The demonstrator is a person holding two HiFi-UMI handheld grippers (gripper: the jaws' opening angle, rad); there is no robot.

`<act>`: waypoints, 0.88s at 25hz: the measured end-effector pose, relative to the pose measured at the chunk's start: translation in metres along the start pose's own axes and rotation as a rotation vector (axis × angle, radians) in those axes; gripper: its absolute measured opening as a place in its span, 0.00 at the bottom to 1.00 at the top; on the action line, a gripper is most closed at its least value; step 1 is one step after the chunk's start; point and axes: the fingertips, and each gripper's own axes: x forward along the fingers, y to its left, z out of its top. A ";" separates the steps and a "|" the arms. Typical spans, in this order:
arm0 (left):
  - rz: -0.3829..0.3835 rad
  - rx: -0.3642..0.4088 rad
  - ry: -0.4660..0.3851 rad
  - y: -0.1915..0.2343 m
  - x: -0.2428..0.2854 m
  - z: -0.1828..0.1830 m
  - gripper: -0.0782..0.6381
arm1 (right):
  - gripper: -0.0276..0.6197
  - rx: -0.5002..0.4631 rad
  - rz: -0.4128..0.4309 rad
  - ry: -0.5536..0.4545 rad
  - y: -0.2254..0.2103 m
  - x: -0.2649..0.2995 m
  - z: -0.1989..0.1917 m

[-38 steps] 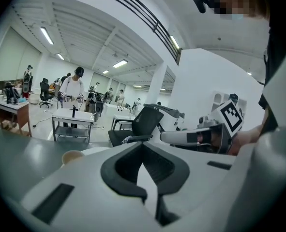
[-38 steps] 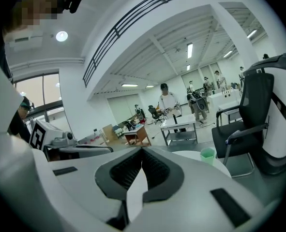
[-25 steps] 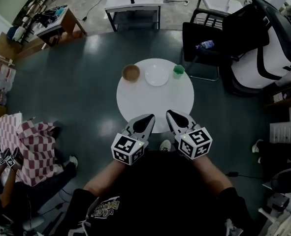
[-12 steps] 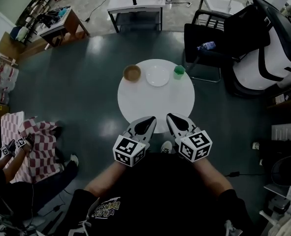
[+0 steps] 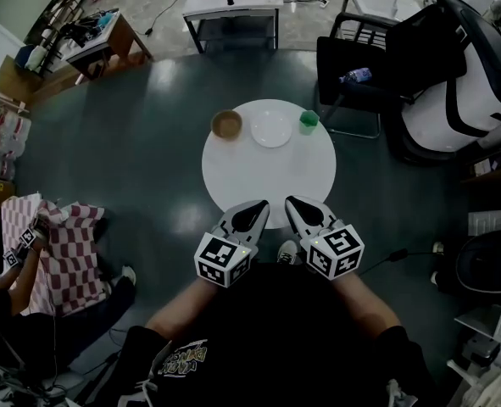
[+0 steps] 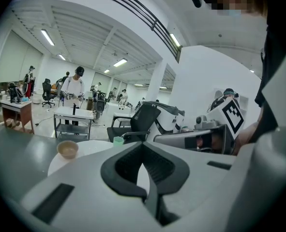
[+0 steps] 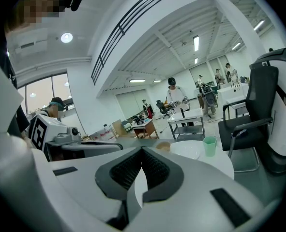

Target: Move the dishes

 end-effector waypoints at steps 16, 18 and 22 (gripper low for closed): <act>0.003 -0.002 -0.005 0.000 0.001 0.000 0.12 | 0.08 -0.009 0.008 0.013 0.001 0.001 -0.002; 0.000 -0.001 -0.004 -0.001 0.003 0.000 0.12 | 0.08 -0.009 0.007 0.013 -0.001 0.000 -0.002; -0.002 -0.003 -0.003 -0.003 0.008 -0.001 0.12 | 0.08 -0.009 0.006 0.015 -0.006 -0.001 -0.003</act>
